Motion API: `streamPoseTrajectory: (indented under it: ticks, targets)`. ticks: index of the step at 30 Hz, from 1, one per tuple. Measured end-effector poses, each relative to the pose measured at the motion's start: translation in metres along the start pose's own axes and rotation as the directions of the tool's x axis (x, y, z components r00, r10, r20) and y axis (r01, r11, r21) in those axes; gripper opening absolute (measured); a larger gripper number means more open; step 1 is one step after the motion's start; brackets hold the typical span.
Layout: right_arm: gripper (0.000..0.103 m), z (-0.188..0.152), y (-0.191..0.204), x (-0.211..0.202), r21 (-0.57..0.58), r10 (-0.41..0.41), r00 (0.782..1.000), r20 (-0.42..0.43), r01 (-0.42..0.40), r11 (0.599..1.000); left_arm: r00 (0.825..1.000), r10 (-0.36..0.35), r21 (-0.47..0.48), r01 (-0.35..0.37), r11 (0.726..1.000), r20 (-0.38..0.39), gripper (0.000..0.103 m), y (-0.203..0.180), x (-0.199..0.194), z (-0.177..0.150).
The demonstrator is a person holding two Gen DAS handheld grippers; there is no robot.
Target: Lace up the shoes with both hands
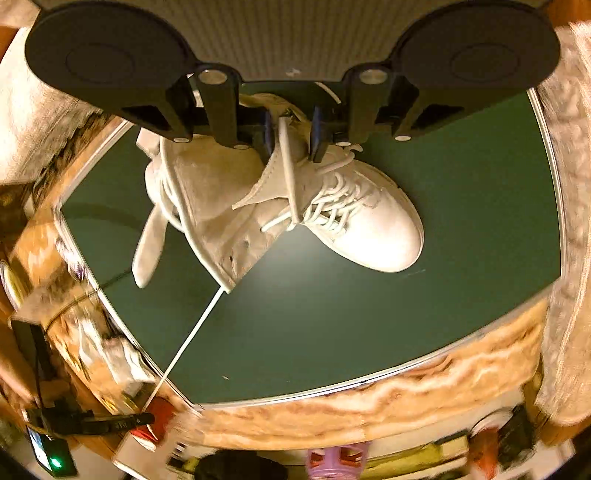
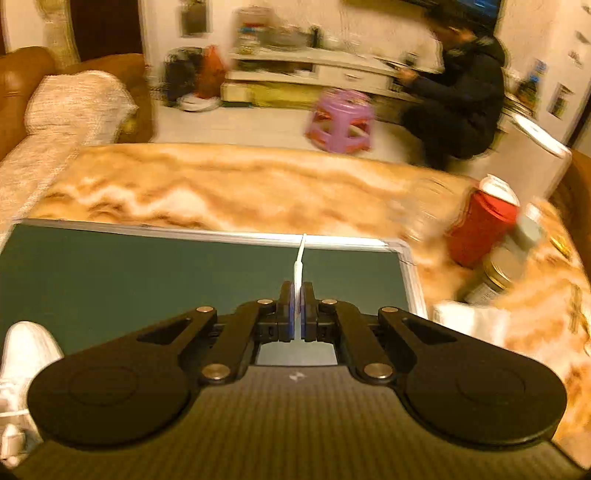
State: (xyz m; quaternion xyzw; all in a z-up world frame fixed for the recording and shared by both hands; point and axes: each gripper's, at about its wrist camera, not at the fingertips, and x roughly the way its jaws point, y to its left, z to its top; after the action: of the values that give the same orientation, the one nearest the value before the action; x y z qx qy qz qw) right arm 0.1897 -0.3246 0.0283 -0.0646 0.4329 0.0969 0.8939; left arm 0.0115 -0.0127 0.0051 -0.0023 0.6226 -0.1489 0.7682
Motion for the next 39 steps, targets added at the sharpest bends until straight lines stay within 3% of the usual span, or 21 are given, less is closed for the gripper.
streamPoseTrajectory:
  ticks: [3,5,7,10,12,14,16,20,22,27,32,34,36,39]
  targets:
    - [0.004,0.014,0.031,0.004,-0.044,0.152,0.988,-0.005,-0.152,0.987,1.0,-0.015,-0.092,0.016,0.996,0.012,0.045,0.01,-0.007,0.0]
    - [0.004,0.021,0.058,0.007,-0.096,0.27,0.962,-0.028,-0.271,0.958,1.0,-0.015,-0.149,0.018,0.989,0.018,0.053,0.017,-0.01,0.002]
    - [0.004,0.027,0.093,0.009,-0.168,0.405,0.91,-0.085,-0.414,0.895,0.999,-0.037,-0.214,0.041,0.976,0.022,0.053,0.024,-0.009,0.003]
    - [0.004,0.029,0.146,0.011,-0.238,0.562,0.794,-0.231,-0.606,0.759,0.997,-0.071,-0.286,0.075,0.955,0.025,0.053,0.033,-0.006,0.003]
    - [0.004,0.024,0.18,0.009,-0.289,0.609,0.726,-0.32,-0.686,0.667,0.996,-0.077,-0.313,0.085,0.946,0.04,0.053,0.037,-0.007,0.002]
    - [0.004,0.018,0.207,0.006,-0.325,0.629,0.673,-0.389,-0.739,0.59,0.995,-0.083,-0.33,0.095,0.939,0.052,0.054,0.042,-0.009,0.0]
    - [0.004,0.013,0.224,0.007,-0.336,0.621,0.643,-0.449,-0.765,0.549,0.995,-0.083,-0.339,0.096,0.936,0.053,0.055,0.045,-0.008,-0.001]
    - [0.004,-0.001,0.24,0.008,-0.321,0.596,0.595,-0.539,-0.799,0.508,0.989,-0.119,-0.365,0.142,0.92,0.084,0.056,0.05,-0.012,-0.001]
    - [0.004,-0.01,0.245,0.007,-0.326,0.578,0.581,-0.573,-0.809,0.49,0.987,-0.127,-0.363,0.153,0.919,0.094,0.067,0.052,-0.014,0.0]
    - [0.004,-0.021,0.25,0.009,-0.334,0.528,0.557,-0.641,-0.822,0.461,0.987,-0.118,-0.381,0.152,0.912,0.111,0.068,0.058,-0.017,0.004]
    - [0.004,-0.026,0.25,0.0,-0.347,0.509,0.54,-0.671,-0.834,0.428,0.995,-0.083,-0.368,0.1,0.924,0.061,0.063,0.056,-0.008,0.003]
    - [0.004,-0.029,0.253,-0.005,-0.362,0.497,0.537,-0.681,-0.838,0.409,0.994,-0.085,-0.375,0.103,0.921,0.063,0.056,0.057,-0.007,0.002]
    - [0.004,-0.034,0.259,-0.009,-0.376,0.484,0.526,-0.699,-0.846,0.378,0.993,-0.092,-0.408,0.115,0.906,0.074,0.053,0.06,-0.008,-0.003]
    - [0.004,-0.041,0.267,-0.017,-0.428,0.455,0.537,-0.71,-0.843,0.326,0.991,-0.101,-0.462,0.129,0.877,0.086,0.051,0.068,-0.009,-0.011]
